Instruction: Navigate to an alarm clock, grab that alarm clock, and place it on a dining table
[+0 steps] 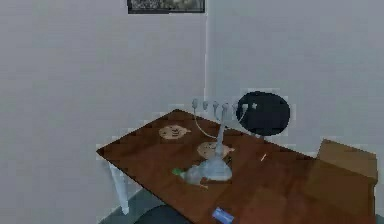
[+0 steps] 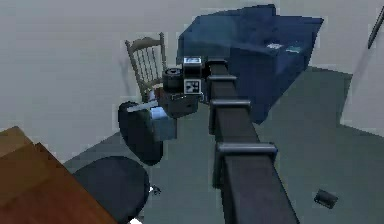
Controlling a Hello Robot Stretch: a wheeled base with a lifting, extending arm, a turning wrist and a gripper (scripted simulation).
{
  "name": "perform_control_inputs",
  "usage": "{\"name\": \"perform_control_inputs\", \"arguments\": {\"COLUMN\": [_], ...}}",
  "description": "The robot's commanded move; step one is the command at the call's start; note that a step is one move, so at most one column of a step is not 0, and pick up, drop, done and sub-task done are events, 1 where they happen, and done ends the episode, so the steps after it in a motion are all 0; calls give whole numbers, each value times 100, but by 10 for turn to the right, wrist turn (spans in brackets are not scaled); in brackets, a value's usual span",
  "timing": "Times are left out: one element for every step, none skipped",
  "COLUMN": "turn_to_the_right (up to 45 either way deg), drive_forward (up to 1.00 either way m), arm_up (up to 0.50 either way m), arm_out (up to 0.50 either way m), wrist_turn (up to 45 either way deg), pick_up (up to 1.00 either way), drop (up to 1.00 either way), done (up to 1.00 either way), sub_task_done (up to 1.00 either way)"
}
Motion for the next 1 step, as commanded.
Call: {"name": "perform_control_inputs", "arguments": {"turn_to_the_right": [-450], "drive_forward": [0], "arm_up": [0], "arm_out": [0], "wrist_turn": [0], "pick_up": [0], "drop": [0], "done": [0], "sub_task_done": [0]}}
